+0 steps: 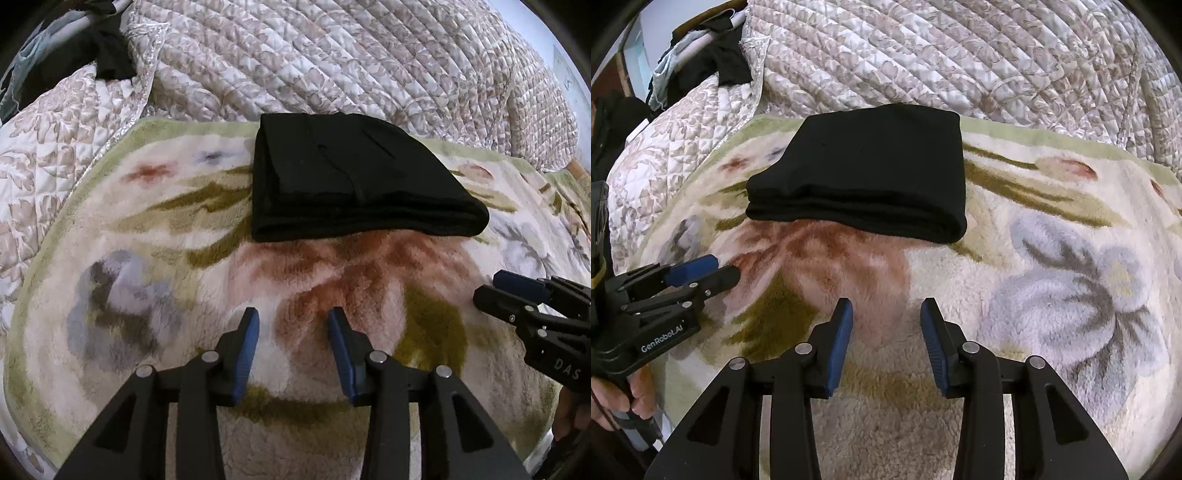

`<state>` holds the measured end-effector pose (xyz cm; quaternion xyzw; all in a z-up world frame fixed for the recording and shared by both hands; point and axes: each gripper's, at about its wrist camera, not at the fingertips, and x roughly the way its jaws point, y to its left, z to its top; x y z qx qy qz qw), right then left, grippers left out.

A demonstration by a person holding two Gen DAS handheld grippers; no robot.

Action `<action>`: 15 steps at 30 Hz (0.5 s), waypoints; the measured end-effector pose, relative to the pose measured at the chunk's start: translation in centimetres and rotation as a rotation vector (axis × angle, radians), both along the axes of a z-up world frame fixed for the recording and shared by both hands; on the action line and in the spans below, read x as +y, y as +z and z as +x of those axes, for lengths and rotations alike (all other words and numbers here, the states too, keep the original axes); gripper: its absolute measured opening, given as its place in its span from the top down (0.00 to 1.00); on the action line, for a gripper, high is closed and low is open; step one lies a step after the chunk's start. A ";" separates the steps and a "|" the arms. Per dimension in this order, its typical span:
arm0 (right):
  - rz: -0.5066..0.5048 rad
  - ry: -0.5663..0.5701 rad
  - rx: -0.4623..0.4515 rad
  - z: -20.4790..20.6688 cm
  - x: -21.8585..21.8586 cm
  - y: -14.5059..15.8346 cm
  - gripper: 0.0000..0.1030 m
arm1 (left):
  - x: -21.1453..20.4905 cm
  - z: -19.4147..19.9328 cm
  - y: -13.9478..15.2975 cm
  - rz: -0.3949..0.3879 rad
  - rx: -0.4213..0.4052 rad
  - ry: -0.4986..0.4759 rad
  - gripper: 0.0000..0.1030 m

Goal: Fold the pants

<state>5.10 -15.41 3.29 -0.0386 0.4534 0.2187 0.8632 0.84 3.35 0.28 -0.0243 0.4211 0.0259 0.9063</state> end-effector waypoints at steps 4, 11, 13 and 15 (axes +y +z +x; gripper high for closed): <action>-0.010 0.010 -0.010 0.0 0.1 -0.2 0.57 | -0.1 0.2 -0.1 -0.005 0.001 -0.002 0.52; -0.007 0.003 -0.037 0.3 0.2 0.3 0.56 | -0.2 1.1 0.2 -0.022 0.010 0.009 0.47; -0.022 -0.002 -0.041 0.7 0.2 0.0 0.52 | -0.4 1.4 -0.1 -0.021 0.013 0.009 0.41; -0.028 -0.007 -0.033 1.0 0.2 -0.8 0.48 | -0.4 1.6 -0.2 -0.026 0.009 0.013 0.38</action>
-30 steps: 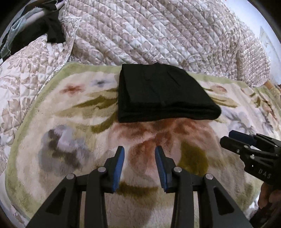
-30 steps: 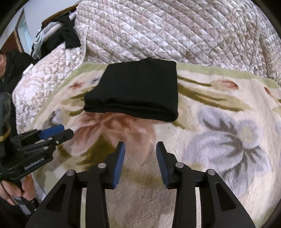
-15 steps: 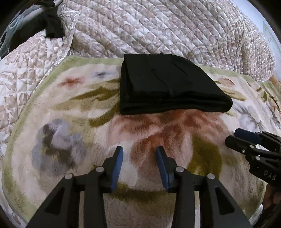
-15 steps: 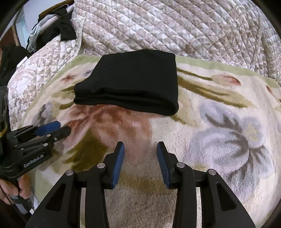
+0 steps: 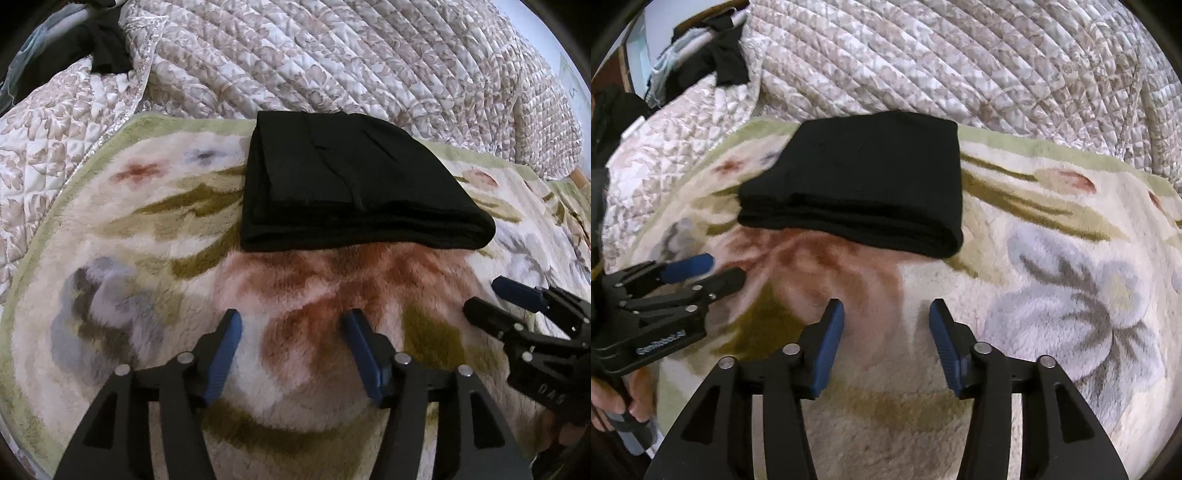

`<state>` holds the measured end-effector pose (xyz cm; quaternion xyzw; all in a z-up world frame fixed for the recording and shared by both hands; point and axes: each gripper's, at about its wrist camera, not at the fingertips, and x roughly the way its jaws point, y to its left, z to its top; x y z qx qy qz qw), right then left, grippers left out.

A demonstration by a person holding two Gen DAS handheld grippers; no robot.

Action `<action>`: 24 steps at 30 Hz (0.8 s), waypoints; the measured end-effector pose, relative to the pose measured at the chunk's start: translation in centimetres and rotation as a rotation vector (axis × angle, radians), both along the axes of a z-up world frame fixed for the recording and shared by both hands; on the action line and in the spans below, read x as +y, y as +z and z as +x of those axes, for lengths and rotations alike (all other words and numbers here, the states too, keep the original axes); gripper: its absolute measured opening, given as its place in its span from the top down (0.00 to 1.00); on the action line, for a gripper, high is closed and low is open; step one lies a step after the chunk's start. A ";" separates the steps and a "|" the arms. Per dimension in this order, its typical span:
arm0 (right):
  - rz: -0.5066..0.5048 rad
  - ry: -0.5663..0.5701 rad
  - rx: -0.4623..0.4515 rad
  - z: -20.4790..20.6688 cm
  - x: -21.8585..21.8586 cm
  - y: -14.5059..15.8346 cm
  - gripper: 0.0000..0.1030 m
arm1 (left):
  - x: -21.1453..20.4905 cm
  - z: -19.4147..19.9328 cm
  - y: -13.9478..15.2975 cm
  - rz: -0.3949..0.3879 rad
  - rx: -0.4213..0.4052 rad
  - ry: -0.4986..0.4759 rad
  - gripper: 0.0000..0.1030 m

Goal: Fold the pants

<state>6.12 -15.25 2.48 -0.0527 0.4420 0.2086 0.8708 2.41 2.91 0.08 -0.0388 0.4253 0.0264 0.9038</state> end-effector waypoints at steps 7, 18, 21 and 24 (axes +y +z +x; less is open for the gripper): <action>-0.008 -0.001 -0.017 -0.1 0.1 -0.1 0.43 | 0.1 -0.1 -0.2 -0.015 -0.013 -0.002 0.31; -0.023 0.008 -0.025 -0.1 0.4 -0.2 0.39 | 0.1 0.0 -0.3 -0.014 -0.017 0.004 0.27; -0.021 0.008 -0.026 0.0 0.3 -0.2 0.39 | 0.2 0.0 -0.3 -0.015 -0.016 0.002 0.27; -0.015 0.008 -0.025 0.0 0.2 -0.2 0.38 | 0.1 0.0 -0.3 -0.012 -0.016 0.002 0.26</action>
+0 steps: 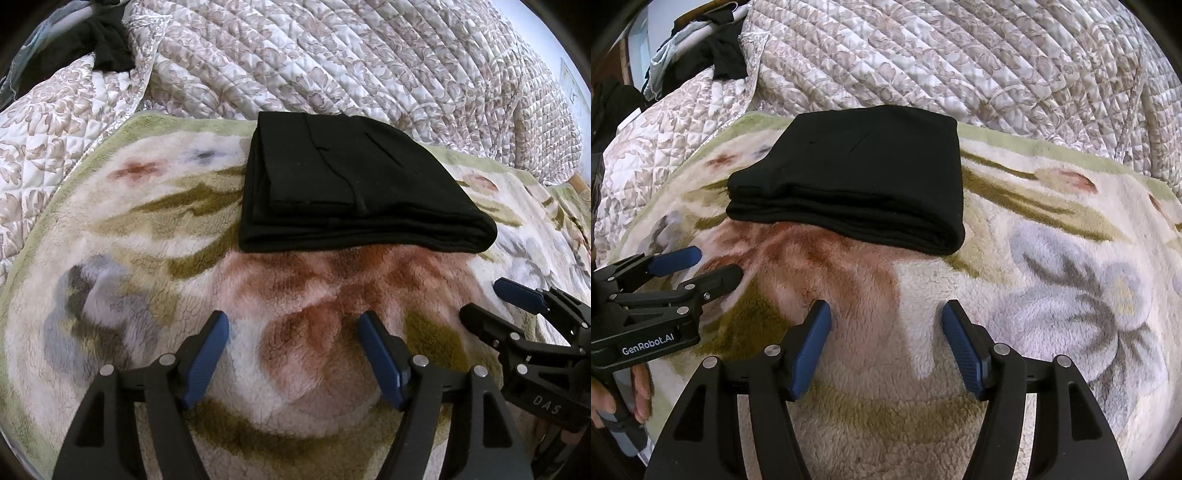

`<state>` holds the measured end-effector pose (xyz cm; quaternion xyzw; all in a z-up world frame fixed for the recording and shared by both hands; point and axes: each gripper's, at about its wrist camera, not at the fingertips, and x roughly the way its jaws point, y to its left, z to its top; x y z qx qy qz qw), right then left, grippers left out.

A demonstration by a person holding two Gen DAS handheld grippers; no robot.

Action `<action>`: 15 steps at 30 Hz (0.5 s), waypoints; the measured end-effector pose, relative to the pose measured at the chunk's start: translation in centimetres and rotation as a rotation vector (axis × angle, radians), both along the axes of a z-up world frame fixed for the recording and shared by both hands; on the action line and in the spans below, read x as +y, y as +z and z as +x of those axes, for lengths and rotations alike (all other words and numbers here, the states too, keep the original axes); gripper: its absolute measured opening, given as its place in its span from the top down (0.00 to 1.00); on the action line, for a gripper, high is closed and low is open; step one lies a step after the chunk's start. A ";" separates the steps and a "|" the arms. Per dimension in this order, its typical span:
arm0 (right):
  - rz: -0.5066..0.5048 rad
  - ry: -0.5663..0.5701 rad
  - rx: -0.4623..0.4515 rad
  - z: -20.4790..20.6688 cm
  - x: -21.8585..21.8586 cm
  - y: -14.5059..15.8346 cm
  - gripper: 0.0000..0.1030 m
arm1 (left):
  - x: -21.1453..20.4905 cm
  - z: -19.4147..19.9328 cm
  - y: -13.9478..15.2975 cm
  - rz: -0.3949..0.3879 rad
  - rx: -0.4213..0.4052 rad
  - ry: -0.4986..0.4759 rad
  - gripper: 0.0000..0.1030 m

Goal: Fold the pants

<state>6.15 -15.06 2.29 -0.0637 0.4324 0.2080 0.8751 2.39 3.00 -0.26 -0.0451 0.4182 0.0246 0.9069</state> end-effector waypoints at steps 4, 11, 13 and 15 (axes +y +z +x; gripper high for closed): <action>-0.002 0.000 -0.001 -0.1 0.0 0.0 0.38 | -0.1 0.0 0.0 0.014 -0.002 0.002 0.26; 0.007 -0.002 -0.001 -0.1 0.0 0.0 0.38 | -0.1 0.0 0.0 0.009 -0.002 0.003 0.26; 0.011 -0.003 -0.001 -0.1 -0.1 0.0 0.38 | 0.0 0.0 0.0 0.005 -0.003 0.004 0.26; 0.012 -0.004 -0.002 -0.1 -0.1 -0.1 0.38 | 0.0 0.0 0.0 0.005 -0.004 0.004 0.26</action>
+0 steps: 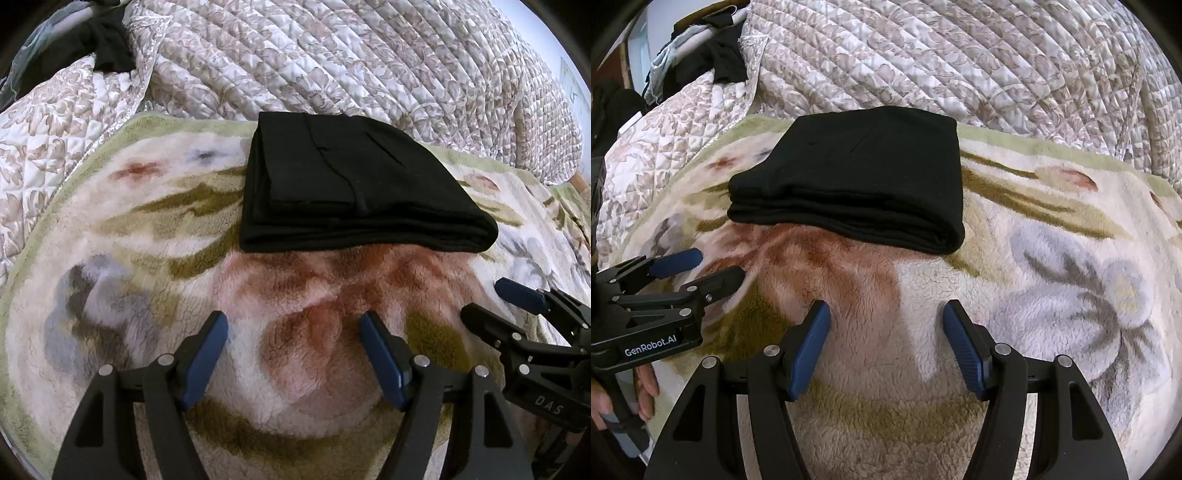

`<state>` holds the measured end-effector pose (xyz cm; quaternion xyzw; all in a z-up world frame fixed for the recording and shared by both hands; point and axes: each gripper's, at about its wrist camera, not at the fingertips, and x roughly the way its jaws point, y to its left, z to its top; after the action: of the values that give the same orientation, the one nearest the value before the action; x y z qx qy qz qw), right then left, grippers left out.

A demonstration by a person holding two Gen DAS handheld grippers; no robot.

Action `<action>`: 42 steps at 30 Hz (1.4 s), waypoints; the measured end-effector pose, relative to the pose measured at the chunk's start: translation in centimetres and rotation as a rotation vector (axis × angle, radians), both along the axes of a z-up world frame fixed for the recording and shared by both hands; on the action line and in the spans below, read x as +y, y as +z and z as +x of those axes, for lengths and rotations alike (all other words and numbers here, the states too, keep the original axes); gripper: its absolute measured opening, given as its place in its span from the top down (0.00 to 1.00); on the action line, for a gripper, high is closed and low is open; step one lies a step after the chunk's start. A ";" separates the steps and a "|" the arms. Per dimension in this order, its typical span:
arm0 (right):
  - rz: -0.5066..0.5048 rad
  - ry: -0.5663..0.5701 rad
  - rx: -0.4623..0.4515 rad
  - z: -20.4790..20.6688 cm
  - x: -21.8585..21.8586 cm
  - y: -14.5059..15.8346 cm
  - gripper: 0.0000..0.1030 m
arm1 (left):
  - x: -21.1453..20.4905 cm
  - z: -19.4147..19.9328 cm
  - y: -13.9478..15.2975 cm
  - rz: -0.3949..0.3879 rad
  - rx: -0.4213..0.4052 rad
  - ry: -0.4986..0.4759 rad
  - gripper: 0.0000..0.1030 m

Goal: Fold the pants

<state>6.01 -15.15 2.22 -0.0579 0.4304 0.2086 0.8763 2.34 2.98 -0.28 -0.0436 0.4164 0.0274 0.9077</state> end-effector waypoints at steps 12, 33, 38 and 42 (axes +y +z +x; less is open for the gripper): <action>0.021 -0.001 0.003 0.0 -0.1 0.0 0.36 | 0.0 -0.1 0.0 -0.011 -0.006 0.003 0.25; 0.051 0.020 0.014 0.0 -0.2 -0.1 0.28 | 0.1 -0.1 0.0 -0.038 -0.009 0.002 0.22; 0.037 0.016 0.003 -0.2 -0.1 0.0 0.28 | 0.1 -0.1 0.0 -0.045 -0.011 0.001 0.22; 0.000 -0.009 -0.020 -0.9 0.1 0.1 0.28 | 0.1 -0.1 -0.1 -0.042 -0.010 0.001 0.22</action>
<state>5.14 -15.05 2.27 -0.0582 0.4219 0.2039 0.8815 2.22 3.11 -0.33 -0.0629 0.4124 0.0191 0.9087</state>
